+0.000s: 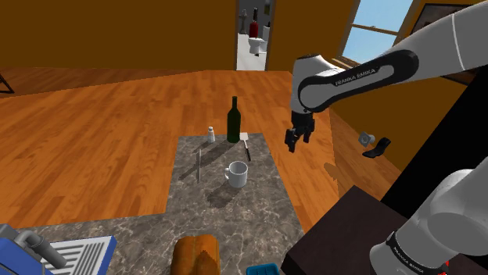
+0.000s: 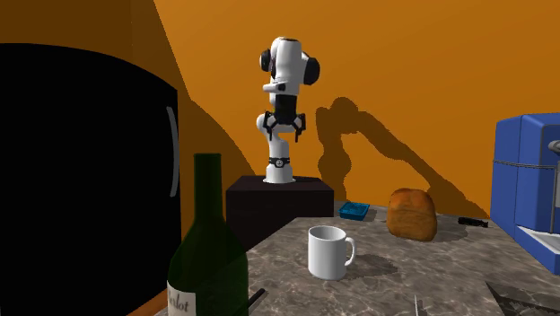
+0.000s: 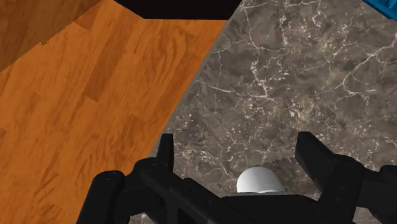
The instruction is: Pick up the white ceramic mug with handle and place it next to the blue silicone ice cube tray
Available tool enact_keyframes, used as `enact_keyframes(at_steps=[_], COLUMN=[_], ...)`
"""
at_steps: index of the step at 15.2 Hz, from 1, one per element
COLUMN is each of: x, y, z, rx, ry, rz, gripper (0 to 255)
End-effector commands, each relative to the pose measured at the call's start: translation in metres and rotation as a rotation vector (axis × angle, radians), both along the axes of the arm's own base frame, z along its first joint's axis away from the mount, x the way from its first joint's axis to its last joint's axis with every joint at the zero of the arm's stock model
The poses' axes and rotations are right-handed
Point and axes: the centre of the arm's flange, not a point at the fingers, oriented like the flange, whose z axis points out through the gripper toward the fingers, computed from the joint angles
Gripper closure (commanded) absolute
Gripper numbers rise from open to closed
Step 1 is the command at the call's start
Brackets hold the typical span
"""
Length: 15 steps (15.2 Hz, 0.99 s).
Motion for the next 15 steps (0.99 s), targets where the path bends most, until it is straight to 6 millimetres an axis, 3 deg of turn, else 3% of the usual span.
enact_keyframes(at_steps=[1,15], x=[0.017,0.141], y=[0.007,0.032], z=[-0.019,-0.148], rx=[0.006,0.045], ry=[-0.005,-0.032], rz=[-0.002,-0.022], gripper=[0,0])
